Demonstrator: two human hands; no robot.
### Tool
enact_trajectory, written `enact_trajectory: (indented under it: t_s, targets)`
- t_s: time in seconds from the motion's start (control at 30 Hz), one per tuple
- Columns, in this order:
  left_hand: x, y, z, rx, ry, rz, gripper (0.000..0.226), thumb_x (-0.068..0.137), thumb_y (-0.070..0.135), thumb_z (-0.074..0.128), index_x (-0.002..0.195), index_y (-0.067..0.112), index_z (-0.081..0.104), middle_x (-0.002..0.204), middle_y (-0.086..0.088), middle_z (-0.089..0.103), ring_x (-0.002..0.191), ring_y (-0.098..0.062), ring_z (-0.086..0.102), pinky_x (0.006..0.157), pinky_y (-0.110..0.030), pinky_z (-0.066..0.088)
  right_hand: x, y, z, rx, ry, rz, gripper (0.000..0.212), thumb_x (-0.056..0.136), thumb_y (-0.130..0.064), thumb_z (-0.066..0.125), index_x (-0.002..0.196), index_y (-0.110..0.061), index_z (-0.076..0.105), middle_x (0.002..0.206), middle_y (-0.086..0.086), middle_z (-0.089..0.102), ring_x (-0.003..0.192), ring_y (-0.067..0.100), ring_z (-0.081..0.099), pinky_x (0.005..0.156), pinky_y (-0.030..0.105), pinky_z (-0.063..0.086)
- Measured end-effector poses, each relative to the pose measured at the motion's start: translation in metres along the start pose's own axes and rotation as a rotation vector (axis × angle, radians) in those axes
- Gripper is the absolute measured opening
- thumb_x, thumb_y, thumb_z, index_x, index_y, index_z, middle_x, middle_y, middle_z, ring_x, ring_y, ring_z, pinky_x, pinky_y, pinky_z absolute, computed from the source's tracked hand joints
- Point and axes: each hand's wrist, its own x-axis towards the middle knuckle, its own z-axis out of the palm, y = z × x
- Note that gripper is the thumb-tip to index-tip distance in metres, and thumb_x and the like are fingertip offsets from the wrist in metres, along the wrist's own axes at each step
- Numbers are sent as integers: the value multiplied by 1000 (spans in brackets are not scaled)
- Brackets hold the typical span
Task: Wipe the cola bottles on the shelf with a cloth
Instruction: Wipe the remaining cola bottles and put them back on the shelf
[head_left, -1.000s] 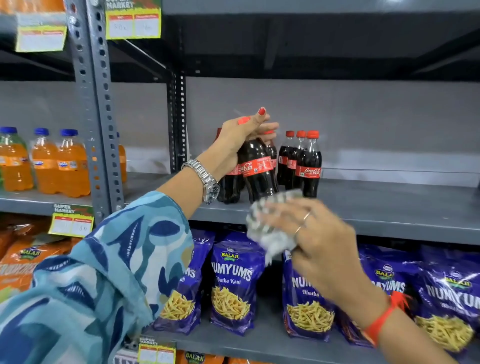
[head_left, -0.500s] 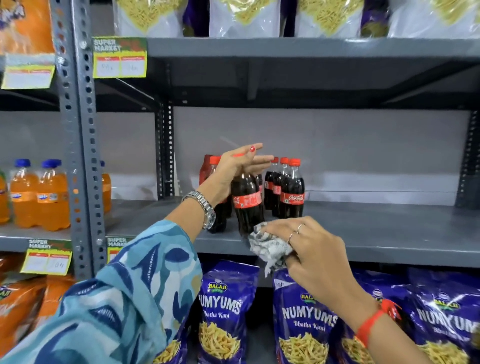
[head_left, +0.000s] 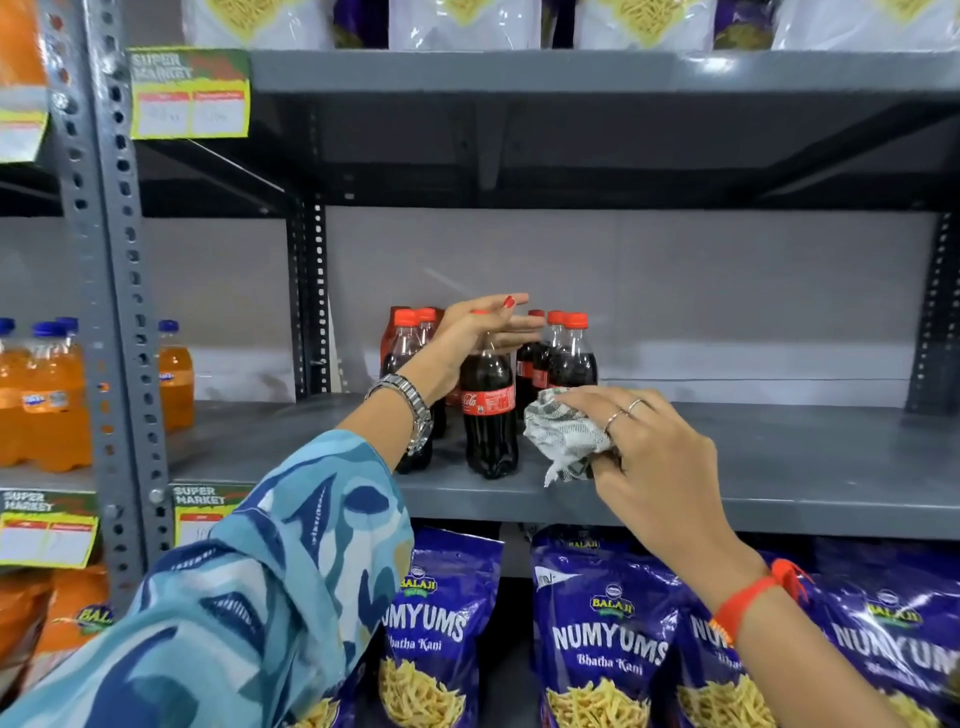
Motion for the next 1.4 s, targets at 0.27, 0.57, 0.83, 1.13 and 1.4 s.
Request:
enact_trajectory:
  t_s: [0.27,0.57,0.83,1.13,1.4]
  targets:
    - [7,-2,6,108,-42,1,32,90,25,53,121,19,56,105,3,72,96,-16,69,104,-43,40,-1,11,8,-41,-13,2,58,59,-6,47,108,-30,65,103,-15,68,90,17,59,42,22,44]
    - [1,1,9,126,-5,15,32,89,25,54,119,13,57,90,8,74,83,-11,71,75,-21,46,0,11,12,-43,13,3,56,60,-5,48,107,-29,66,102,-13,68,87,19,60,43,23,45]
    - [0,5,12,162,53,-67,38,83,22,62,120,14,56,113,-6,68,85,-5,67,89,-13,39,4,10,11,-42,16,28,60,59,-5,46,109,-32,65,103,-15,67,86,17,59,42,21,41]
    - [-2,7,11,155,183,-171,46,80,19,67,124,13,53,114,-6,67,85,-9,67,100,-27,32,3,11,9,-31,6,56,60,59,-5,46,109,-34,64,102,-17,67,90,13,54,43,17,36]
    - [3,3,13,156,249,-149,39,80,13,68,117,3,58,108,-11,67,88,-14,65,71,-8,49,1,16,8,-43,-10,66,61,59,5,60,108,-31,64,100,-14,68,86,16,56,42,16,34]
